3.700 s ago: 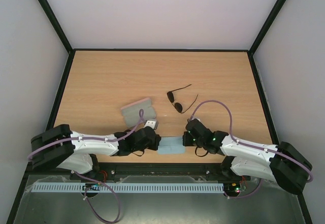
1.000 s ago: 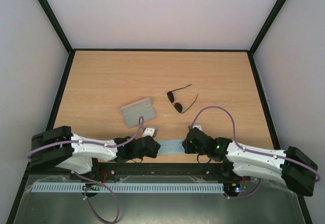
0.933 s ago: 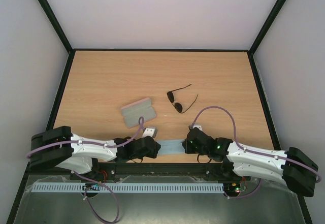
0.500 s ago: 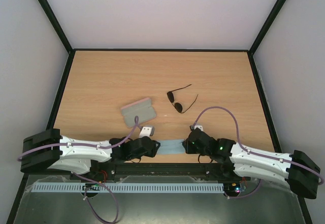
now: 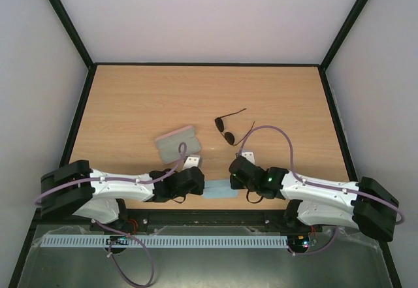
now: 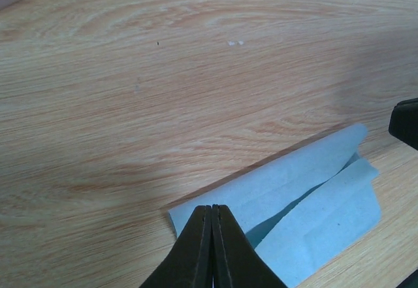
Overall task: Organize the sunglasses
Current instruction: Fold the glasses cleaning cloth at the center of the board.
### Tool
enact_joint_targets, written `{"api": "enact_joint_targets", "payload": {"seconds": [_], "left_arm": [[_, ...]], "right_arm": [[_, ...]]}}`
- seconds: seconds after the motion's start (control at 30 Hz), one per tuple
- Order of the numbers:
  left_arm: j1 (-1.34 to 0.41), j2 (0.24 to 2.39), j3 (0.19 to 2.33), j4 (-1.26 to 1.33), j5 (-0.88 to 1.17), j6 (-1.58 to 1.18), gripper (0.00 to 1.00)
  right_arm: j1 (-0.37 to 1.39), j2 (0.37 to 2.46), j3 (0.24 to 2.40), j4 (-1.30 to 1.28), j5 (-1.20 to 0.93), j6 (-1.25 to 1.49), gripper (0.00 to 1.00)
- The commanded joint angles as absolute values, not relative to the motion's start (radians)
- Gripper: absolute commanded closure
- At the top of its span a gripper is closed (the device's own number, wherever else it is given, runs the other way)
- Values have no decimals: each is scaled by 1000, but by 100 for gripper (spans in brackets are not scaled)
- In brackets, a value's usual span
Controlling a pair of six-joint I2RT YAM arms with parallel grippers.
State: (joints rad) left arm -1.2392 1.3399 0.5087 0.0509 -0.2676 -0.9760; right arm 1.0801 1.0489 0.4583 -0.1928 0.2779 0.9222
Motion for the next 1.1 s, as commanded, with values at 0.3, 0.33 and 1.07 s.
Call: {"api": "enact_joint_targets", "payload": {"seconds": [0.3,0.33,1.07], "left_arm": [[-1269,1403,536,74,-230,-947,98],[-1270,1412,536,77,-229,-948,97],[-1345,1442,549,92,-215,-963,97]], "right_arm": [[1085,1085,463,-227,277,899,96],[1086,1081,462,-227,276,899,96],[1086,1037,427,-216,266,908,96]]}}
